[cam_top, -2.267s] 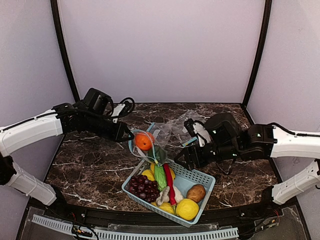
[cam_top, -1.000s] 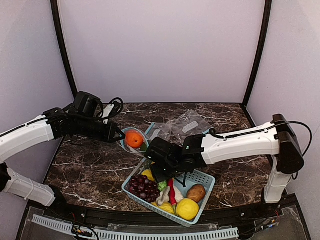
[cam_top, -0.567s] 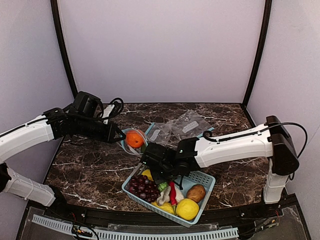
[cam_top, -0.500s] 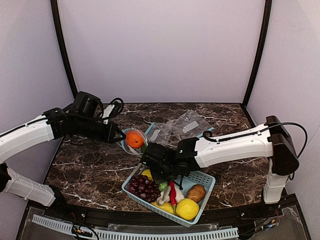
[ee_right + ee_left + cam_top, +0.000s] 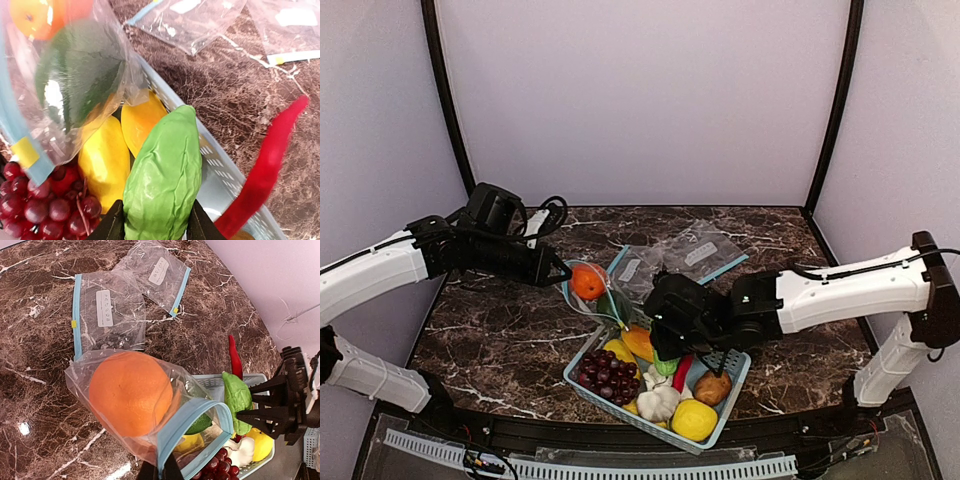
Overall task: Place the food in the zip-top bag and seal the zipper
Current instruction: Pick up the fake vegetable from the bin, then place the fake vegetable in the zipper food storage bag.
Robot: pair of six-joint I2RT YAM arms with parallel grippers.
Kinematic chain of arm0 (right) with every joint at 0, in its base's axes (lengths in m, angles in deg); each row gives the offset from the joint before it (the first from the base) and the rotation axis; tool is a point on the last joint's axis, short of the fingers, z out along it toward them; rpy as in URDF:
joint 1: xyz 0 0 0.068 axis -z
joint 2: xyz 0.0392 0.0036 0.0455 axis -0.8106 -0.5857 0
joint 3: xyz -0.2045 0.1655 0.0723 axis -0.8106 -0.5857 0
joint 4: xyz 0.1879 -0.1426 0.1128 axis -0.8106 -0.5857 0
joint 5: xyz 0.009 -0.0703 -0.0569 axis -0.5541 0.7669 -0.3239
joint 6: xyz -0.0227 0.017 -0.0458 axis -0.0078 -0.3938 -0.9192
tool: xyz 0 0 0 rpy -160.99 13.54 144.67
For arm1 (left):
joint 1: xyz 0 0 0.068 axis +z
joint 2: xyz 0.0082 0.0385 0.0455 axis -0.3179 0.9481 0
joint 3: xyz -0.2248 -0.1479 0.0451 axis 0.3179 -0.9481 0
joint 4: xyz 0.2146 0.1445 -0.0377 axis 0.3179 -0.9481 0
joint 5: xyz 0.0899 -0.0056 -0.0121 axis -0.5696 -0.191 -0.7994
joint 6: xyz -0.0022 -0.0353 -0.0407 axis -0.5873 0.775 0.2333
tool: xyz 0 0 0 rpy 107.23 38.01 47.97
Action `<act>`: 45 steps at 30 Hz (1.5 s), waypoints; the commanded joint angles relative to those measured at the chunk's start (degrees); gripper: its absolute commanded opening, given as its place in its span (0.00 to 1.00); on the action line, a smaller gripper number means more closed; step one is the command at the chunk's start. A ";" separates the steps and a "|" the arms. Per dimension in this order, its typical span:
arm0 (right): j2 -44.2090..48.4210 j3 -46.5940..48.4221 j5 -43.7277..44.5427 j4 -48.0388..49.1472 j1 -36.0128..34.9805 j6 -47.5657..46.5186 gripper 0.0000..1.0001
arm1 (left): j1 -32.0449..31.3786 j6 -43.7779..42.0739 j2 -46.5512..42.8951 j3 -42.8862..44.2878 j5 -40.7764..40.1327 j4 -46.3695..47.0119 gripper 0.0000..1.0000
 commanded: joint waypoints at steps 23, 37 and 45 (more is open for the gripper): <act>30.51 -15.48 -1.68 25.10 3.81 -22.45 0.33 | -9.23 1.95 9.01 5.22 9.05 2.18 0.01; 14.89 -8.82 -2.38 40.16 0.96 -38.76 0.31 | -9.44 0.89 10.75 4.87 7.01 3.06 0.01; 7.81 -7.89 -3.16 44.15 0.96 -46.43 0.31 | -9.06 0.51 10.43 4.78 6.98 3.11 0.01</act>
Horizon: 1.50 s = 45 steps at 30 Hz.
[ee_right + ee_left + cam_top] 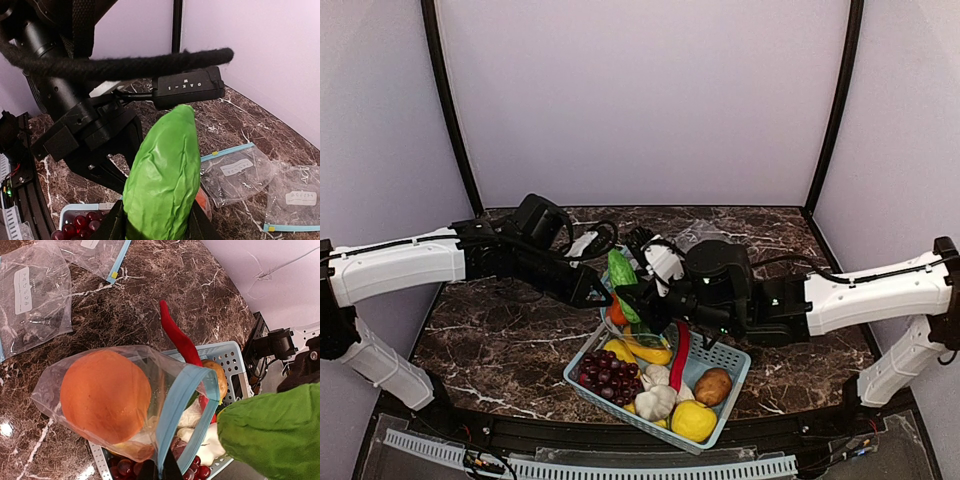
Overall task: Place the food in the zip-top bag and seal the zipper
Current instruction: Place the fake vegetable in the zipper food storage bag.
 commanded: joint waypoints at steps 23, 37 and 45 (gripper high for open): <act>-7.14 2.81 0.24 -16.97 0.13 -6.04 0.27 | 3.84 -1.49 -3.17 1.00 0.03 -0.12 0.01; -17.19 14.52 -3.28 -36.06 1.13 -1.94 0.27 | 5.04 -1.98 -4.07 1.34 0.16 -1.27 0.01; -19.91 18.12 -0.03 -39.86 2.44 1.68 0.29 | 5.12 -2.14 -4.31 2.00 -0.21 -2.23 0.01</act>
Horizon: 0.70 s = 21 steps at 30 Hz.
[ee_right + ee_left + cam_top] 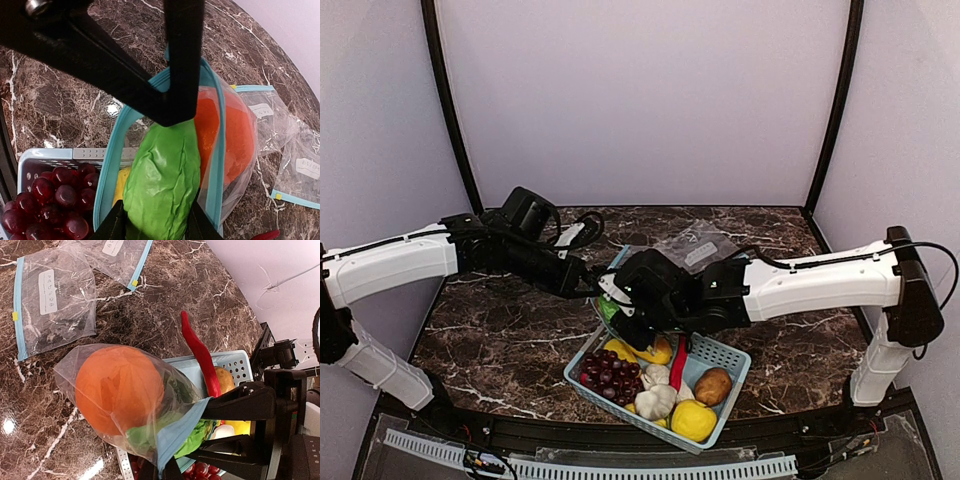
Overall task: Place the food in the zip-top bag and seal the zipper
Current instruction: Place the fake vegetable in the zipper food storage bag.
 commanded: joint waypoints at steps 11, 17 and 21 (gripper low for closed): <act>2.09 0.04 -1.00 -10.86 2.69 6.44 0.51 | 1.68 -0.17 -2.19 1.17 -1.34 -0.31 0.01; 10.74 -3.54 -8.94 -6.71 2.46 6.50 0.69 | 2.09 0.16 -1.59 1.49 -1.16 0.26 0.01; 16.19 -7.74 -12.05 -3.14 2.46 7.48 0.74 | 2.32 0.32 -1.39 1.60 -1.20 0.37 0.01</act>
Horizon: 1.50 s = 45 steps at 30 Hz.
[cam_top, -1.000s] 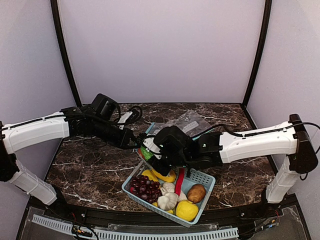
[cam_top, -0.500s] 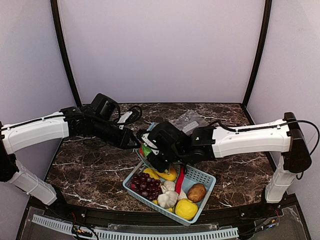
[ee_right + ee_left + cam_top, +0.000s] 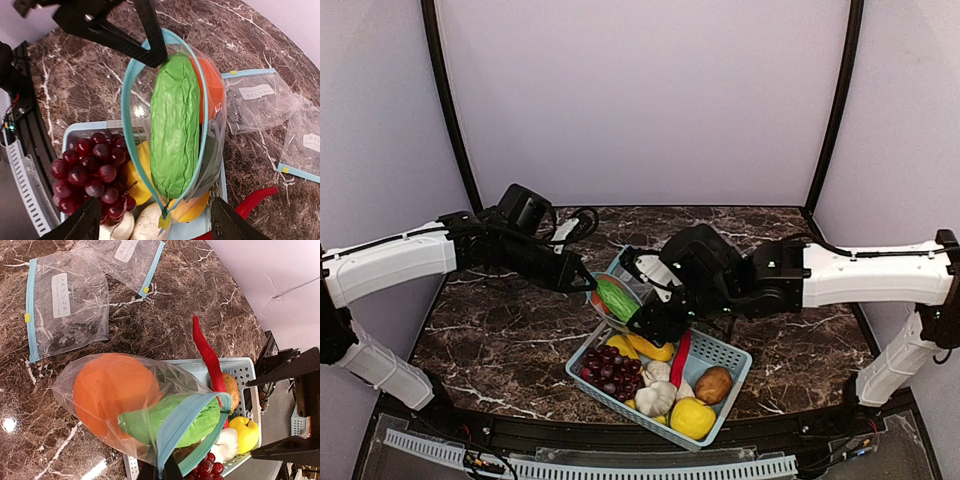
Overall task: Place the food in the zip-top bag and seal the zipper
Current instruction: Place the fake vegetable in the zipper food storage bag, then pass from the left arm to the right
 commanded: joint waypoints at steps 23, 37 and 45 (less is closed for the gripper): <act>0.18 -9.53 1.25 9.39 0.63 0.61 0.28 | 0.85 0.30 -1.22 1.60 -0.95 -0.76 0.01; 6.94 -6.58 -2.41 2.17 0.18 -1.86 0.00 | 1.15 -3.97 -3.44 6.77 -6.15 -8.38 0.04; 8.68 -11.13 -15.48 4.51 1.05 -4.83 0.00 | 1.16 -9.57 -8.43 5.01 -3.34 -9.80 0.61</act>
